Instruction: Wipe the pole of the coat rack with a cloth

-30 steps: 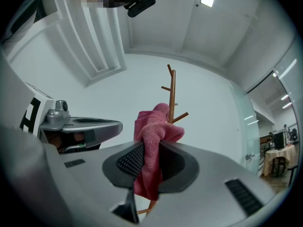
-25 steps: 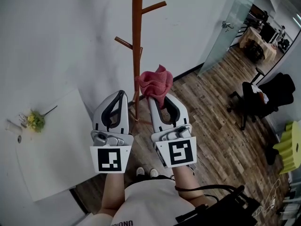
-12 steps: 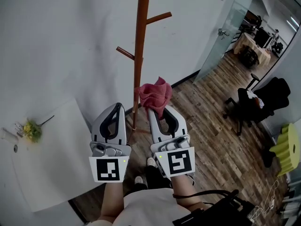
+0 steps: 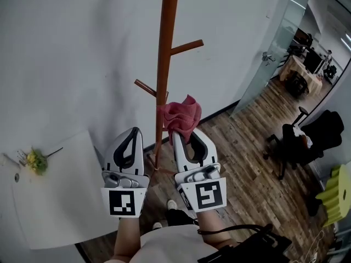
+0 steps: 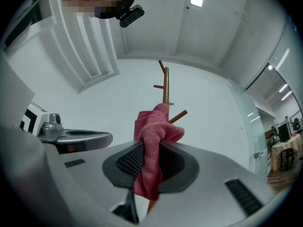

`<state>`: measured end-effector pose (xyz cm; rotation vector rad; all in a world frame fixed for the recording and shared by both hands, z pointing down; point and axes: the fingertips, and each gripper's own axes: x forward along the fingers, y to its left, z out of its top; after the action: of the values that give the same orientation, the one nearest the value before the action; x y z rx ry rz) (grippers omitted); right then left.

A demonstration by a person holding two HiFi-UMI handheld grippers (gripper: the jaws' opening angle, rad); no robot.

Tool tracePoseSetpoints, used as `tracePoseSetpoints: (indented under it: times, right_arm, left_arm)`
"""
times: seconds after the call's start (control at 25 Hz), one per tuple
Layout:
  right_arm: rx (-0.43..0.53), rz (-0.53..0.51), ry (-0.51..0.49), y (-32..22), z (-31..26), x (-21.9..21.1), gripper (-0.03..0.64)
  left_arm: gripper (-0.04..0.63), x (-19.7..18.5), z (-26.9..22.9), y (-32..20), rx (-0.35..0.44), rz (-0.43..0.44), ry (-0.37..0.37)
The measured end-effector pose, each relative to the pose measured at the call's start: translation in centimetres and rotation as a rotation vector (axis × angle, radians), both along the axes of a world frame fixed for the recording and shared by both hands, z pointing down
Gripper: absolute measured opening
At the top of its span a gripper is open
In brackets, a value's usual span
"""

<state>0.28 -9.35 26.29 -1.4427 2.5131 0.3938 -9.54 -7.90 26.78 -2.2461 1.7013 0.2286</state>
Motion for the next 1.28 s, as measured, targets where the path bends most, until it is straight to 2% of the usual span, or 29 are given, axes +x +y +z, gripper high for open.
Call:
tracePoseSetpoints:
  times: [0.44, 0.76, 0.96, 1.12, 1.28]
  right_arm:
    - [0.076, -0.123, -0.013, -5.7, -3.1, 1.6, 0.080]
    - [0.208, -0.252, -0.037, -5.8, -8.0, 1.7, 0.080]
    - [0.326, -0.281, -0.110, -4.2, -12.9, 1.0, 0.080]
    - [0.388, -0.267, -0.118, -4.9, -15.7, 0.7, 0.080]
    - [0.422, -0.278, -0.108, -5.8, -17.2, 0.4, 0.080]
  left_arm:
    - [0.012, 1.1, -1.4, -4.3, 0.022, -0.120, -0.007]
    - [0.012, 0.3, -1.5, -5.0, 0.031, -0.198, 0.001]
    - [0.012, -0.2, -2.6, -5.3, 0.064, -0.187, 0.000]
    - [0.012, -0.5, -4.2, -6.4, 0.093, -0.162, -0.015]
    - [0.012, -0.2, -6.5, -6.7, 0.144, -0.082, -0.009]
